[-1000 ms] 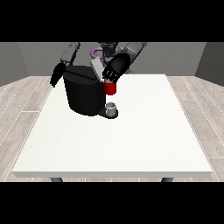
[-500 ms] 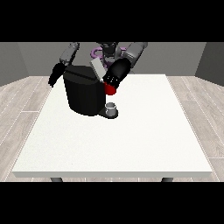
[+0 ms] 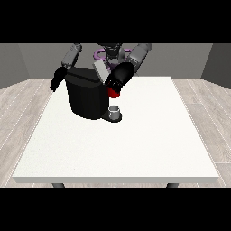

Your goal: Insert the coffee pod into the coffee machine and close the lid

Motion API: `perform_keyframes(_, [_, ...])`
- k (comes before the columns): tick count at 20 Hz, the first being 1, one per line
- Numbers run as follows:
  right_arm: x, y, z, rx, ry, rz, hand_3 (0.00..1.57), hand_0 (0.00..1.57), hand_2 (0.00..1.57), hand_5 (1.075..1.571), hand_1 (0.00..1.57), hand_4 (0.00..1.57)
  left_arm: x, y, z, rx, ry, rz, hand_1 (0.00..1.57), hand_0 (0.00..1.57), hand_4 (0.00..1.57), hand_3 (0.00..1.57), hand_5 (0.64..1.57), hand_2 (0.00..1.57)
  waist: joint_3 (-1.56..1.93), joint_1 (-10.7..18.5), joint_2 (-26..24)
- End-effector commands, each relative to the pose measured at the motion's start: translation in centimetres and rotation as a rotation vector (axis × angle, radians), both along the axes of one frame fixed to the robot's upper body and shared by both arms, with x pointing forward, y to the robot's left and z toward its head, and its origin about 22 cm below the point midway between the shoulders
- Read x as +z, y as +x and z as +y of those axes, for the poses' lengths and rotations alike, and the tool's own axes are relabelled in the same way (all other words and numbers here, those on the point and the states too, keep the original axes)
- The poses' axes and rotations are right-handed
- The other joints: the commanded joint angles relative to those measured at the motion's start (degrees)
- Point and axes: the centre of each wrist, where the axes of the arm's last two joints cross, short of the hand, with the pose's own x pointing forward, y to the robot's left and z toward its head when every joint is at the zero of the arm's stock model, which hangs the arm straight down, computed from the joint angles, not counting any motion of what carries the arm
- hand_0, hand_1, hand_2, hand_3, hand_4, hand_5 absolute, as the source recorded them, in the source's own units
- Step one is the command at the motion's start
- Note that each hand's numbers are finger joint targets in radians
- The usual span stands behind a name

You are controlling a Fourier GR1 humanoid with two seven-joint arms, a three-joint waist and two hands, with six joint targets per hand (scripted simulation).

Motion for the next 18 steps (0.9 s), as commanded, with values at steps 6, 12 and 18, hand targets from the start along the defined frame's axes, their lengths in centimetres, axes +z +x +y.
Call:
perform_keyframes(6, [1.1,0.7,-1.6,-0.016,-0.006,0.008,0.00,0.00,0.00,1.571,0.00,0.07,-0.2,-0.1,0.5,-0.030,0.048,-0.071,1.22,1.22,0.00,0.89,1.571,1.17,-0.04,0.8,0.4])
perform_keyframes(12, [0.1,0.0,2.1,0.005,-0.012,-0.019,0.00,0.00,0.00,1.571,0.00,0.19,0.7,-0.2,0.4,-0.032,0.088,-0.125,0.81,0.81,0.00,0.66,1.571,0.91,-0.04,0.1,2.5])
perform_keyframes(18, [0.5,0.0,0.7,-0.014,-0.051,-0.013,0.00,0.00,0.00,1.571,0.00,0.21,1.9,-0.5,2.5,0.041,0.109,-0.138,0.00,0.00,0.00,0.49,1.571,0.62,-0.04,-1.0,2.2])
